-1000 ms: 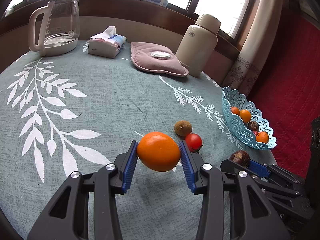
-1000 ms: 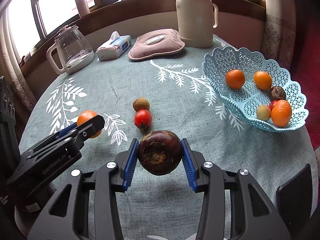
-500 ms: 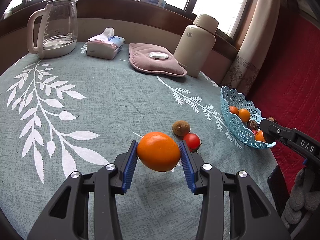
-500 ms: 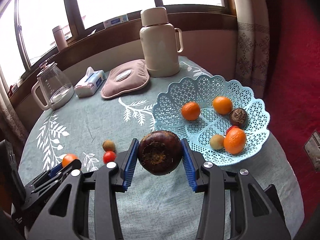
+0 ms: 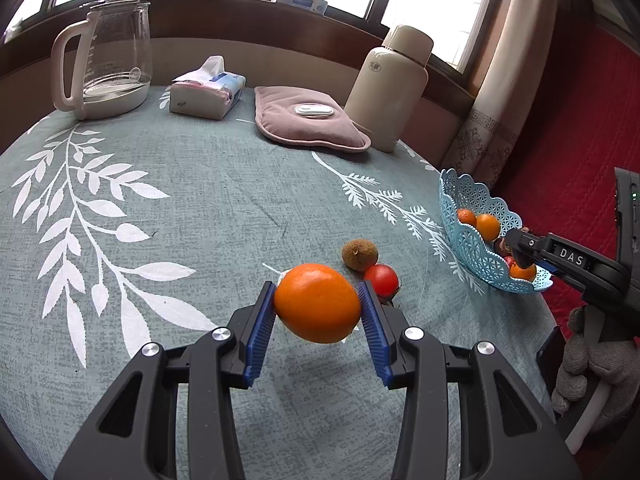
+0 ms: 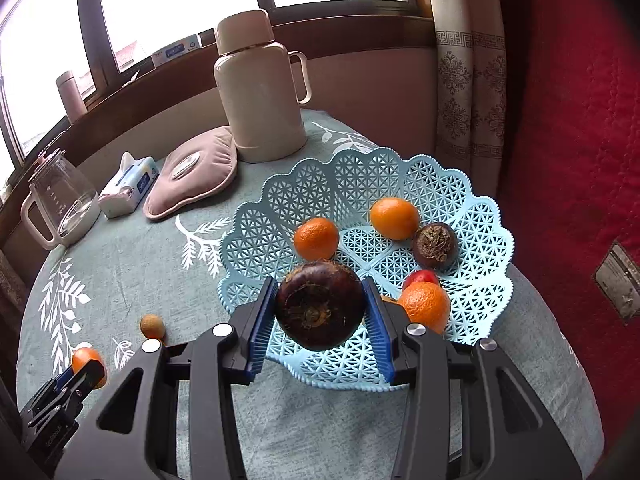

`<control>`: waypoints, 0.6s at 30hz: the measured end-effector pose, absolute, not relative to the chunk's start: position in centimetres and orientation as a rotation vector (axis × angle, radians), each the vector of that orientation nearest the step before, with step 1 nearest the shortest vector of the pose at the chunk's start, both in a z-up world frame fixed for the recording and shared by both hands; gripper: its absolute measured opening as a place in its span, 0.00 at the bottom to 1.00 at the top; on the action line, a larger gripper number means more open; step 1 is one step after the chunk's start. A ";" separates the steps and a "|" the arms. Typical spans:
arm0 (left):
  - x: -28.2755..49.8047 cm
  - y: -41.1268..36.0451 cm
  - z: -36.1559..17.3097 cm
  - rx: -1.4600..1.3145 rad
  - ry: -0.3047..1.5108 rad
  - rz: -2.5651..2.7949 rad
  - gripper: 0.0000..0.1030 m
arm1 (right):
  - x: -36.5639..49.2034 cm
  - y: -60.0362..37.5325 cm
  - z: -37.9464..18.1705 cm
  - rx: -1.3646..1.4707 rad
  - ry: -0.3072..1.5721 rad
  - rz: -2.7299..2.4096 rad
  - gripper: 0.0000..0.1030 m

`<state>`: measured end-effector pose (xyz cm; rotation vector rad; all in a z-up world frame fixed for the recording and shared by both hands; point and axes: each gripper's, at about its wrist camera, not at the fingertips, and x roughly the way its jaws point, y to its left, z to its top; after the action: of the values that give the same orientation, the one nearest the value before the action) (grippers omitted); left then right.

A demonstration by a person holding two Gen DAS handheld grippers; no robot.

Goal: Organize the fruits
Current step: 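Carry the dark brown fruit into the basket and open the right tool while the left tool holds the orange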

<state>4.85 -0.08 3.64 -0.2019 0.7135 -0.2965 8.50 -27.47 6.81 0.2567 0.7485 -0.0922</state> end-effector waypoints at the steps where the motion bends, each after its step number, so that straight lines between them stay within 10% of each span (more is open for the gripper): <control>1: 4.8 -0.1 3.6 -0.202 0.713 -0.296 0.41 | 8.6 -27.5 6.7 0.258 0.753 -0.093 0.43; 18: 4.8 -0.2 3.6 -0.201 0.714 -0.296 0.41 | 7.6 -27.4 6.7 0.291 0.737 -0.087 0.45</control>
<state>4.82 -0.16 3.60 -0.2009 0.7140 -0.2965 7.64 -27.39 6.65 0.2907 0.7371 -0.0874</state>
